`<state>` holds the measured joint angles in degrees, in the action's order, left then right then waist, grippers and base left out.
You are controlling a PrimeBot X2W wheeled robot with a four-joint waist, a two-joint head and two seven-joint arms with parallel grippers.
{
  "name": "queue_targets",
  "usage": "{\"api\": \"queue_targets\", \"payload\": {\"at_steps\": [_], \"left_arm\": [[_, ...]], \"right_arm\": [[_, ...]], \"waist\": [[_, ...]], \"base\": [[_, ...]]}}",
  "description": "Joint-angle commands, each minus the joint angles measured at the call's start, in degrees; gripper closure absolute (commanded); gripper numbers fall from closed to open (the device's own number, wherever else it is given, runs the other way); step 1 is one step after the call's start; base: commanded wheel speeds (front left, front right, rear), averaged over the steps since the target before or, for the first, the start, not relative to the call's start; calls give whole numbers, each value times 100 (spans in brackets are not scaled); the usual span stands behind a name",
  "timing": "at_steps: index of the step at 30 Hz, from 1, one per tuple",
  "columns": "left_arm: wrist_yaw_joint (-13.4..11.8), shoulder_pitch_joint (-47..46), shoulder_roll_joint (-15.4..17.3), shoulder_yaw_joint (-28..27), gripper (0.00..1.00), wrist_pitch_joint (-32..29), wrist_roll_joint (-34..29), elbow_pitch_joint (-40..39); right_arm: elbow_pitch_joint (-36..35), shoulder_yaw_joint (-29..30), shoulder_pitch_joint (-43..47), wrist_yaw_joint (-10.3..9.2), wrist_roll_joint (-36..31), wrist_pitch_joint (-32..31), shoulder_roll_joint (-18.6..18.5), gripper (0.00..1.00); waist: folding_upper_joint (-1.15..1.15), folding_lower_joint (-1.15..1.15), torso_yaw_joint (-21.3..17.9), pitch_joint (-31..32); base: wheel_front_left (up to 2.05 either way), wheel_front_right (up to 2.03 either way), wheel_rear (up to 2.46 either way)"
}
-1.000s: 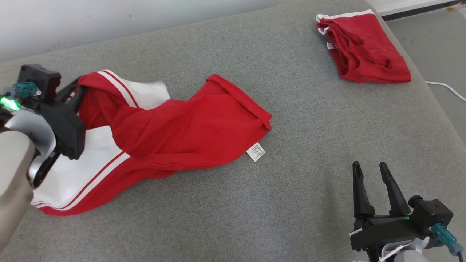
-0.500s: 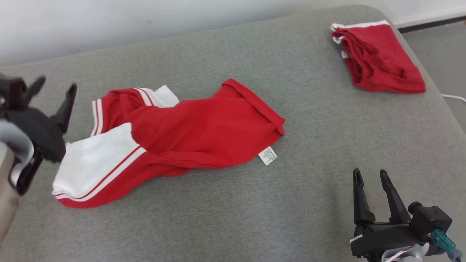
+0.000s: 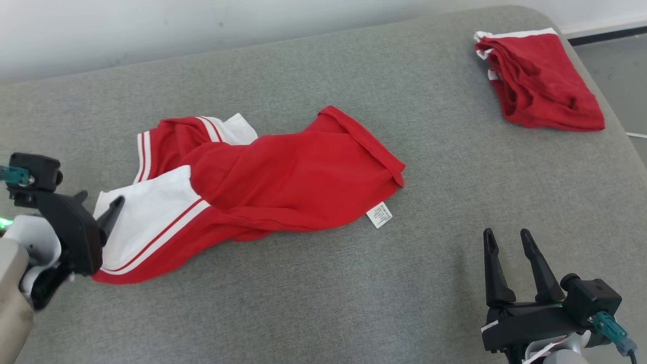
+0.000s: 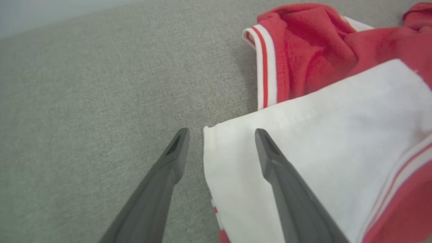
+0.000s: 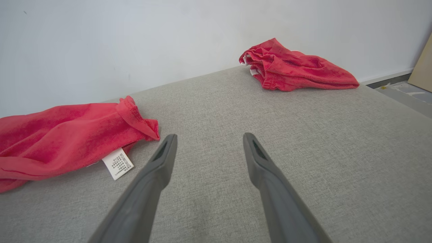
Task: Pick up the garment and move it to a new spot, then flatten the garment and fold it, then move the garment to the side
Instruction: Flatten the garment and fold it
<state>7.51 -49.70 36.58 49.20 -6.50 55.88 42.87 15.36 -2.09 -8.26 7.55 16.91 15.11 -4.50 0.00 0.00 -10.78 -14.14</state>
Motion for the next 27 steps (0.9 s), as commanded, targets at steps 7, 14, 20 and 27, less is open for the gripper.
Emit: {"api": "queue_targets", "payload": {"at_steps": [7, 14, 20, 27], "left_arm": [[-13, 120, 17, 207, 0, -337, -10, 318], [-12, -59, -41, 194, 100, 168, -20, 284], [-12, -103, -112, 104, 100, 1084, -158, -74], [-215, 837, 105, 16, 100, 1830, -2, -1537]], "right_arm": [[28, 27, -4, -15, -2, 4, -1, 0], [24, 109, 60, -15, -31, 4, -29, 0], [35, 170, 188, -15, -60, 4, -79, 0], [-29, 291, 490, -15, -52, 4, -105, 0]], "waist": [[0, 0, -240, -75], [0, 0, -156, 40], [0, 0, 141, 325], [0, 0, 640, 648]], "base": [[0, 0, 0], [0, 0, 0], [0, 0, 0], [0, 0, 0]]}}
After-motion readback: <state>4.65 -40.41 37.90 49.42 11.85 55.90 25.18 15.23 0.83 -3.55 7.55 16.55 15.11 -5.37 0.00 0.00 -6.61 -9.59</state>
